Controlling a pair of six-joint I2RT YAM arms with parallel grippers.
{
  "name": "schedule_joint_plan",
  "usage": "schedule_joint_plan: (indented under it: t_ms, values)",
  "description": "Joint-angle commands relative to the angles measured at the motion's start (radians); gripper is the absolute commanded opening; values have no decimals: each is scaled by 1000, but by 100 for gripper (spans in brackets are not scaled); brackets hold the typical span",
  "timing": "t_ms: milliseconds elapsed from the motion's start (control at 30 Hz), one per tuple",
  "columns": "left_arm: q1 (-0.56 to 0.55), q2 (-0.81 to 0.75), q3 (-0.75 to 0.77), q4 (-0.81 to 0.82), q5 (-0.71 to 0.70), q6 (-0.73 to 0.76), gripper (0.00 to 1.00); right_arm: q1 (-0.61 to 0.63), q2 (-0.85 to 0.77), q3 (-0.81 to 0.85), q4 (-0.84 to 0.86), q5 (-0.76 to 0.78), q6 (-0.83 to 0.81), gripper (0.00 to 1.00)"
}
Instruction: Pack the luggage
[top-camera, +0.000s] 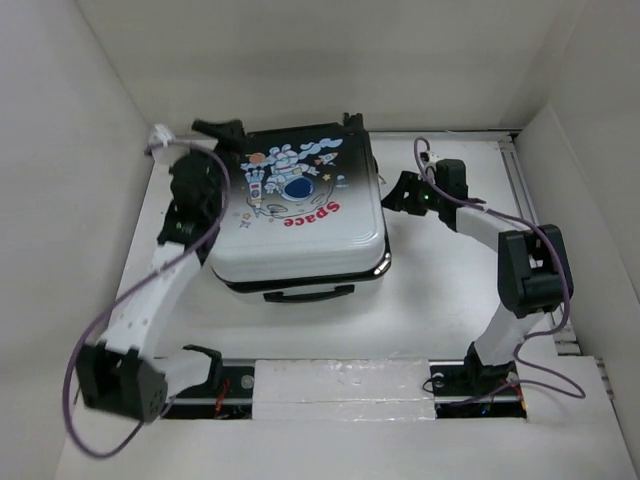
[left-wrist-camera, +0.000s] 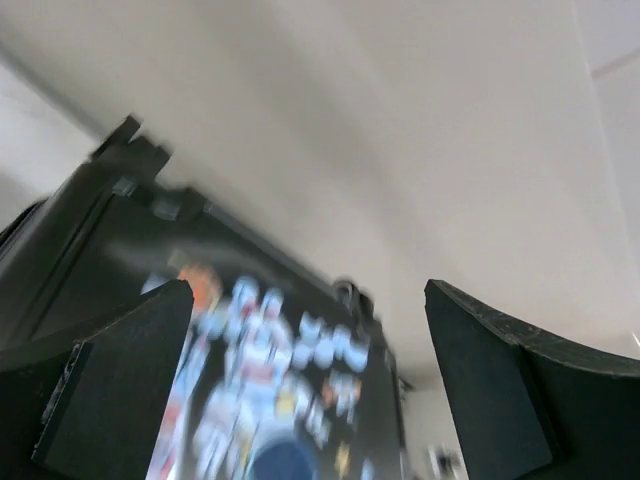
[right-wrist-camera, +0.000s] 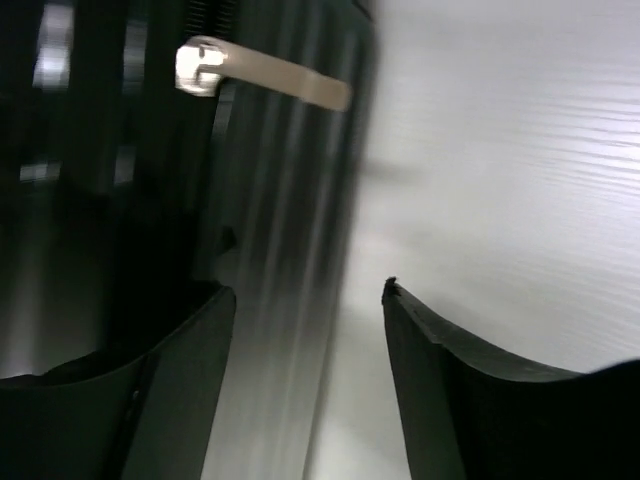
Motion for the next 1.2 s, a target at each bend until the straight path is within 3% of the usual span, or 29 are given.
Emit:
schedule_joint_plan:
  t_ms: [0,67,100,333,400,567,700,767,900,1000,1167]
  values:
    - [128,248,222,-45,222,59,100,37,-97,23,36,-101,51,69]
    - [196,373,398,-103,314,70,100,37,-114,-10,36,-91,51,70]
    - [252,479,446,-137,342,70,100,47,-129,-20,27,-78,51,75]
    - [469,846,769,-263,523,60,100,22,-301,-149,18,57,60,79]
    - [495,901,821,-290,561,94,100,22,-359,-191,7,101,61,81]
    - [514,975,812,-55,779,131,100,79,-496,-247,-42,143,18,86]
    - [492,1165,1103,-281,876,177,100,90,-530,-293,-53,123,-2,87]
    - [492,1181,1078,-260,937,177,100,99,-539,-304,-53,123,-13,87]
    - [483,1187,965,-35,1053,91,100,117,-527,-304,-53,94,-22,88]
    - [472,1285,1135,-157,1087,108,100,129,-502,-313,-53,74,-32,88]
    - [454,1285,1099,-52,1113,50,100,140,-530,-336,-53,74,-22,90]
